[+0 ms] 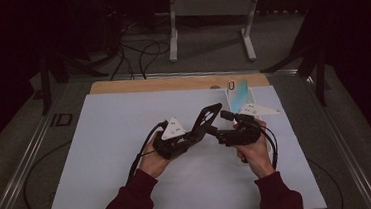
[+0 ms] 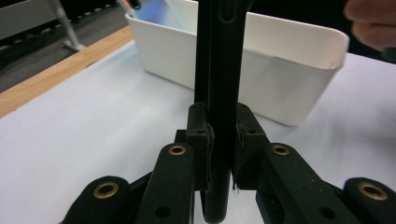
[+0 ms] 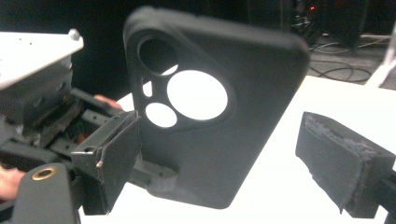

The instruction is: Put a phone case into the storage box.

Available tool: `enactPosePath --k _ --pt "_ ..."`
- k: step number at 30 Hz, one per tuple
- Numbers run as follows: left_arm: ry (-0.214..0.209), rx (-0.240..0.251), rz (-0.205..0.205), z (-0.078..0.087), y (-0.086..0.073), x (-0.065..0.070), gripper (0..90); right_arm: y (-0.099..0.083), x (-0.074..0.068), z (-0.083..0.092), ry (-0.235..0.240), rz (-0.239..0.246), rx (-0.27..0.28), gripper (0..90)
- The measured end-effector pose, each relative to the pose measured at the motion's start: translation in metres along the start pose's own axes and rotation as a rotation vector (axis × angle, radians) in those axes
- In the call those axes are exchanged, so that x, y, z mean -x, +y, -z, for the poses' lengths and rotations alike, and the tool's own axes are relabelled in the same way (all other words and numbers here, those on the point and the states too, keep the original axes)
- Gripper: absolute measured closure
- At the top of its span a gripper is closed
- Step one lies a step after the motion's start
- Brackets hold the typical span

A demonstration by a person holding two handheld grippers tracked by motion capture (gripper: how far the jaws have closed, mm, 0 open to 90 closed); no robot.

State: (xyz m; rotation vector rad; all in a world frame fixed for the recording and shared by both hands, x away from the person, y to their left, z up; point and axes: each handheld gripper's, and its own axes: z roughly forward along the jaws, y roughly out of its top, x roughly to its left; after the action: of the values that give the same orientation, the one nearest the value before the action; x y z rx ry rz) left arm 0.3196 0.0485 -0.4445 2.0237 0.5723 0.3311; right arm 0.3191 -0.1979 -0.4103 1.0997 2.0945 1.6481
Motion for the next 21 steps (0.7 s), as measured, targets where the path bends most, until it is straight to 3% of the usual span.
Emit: enactPosePath --k 7,14,21 --pt "0.003 -0.007 0.013 -0.005 -0.002 0.003 80.4 0.006 -0.003 -0.003 -0.034 -0.032 0.031 14.3" --pt "-0.016 0.007 0.034 -0.005 -0.002 0.003 80.4 0.011 -0.003 -0.006 -0.032 -0.086 0.066 13.6" --pt "-0.033 0.006 0.039 -0.007 -0.003 0.006 80.5 0.012 -0.006 -0.009 -0.016 -0.103 0.082 11.9"
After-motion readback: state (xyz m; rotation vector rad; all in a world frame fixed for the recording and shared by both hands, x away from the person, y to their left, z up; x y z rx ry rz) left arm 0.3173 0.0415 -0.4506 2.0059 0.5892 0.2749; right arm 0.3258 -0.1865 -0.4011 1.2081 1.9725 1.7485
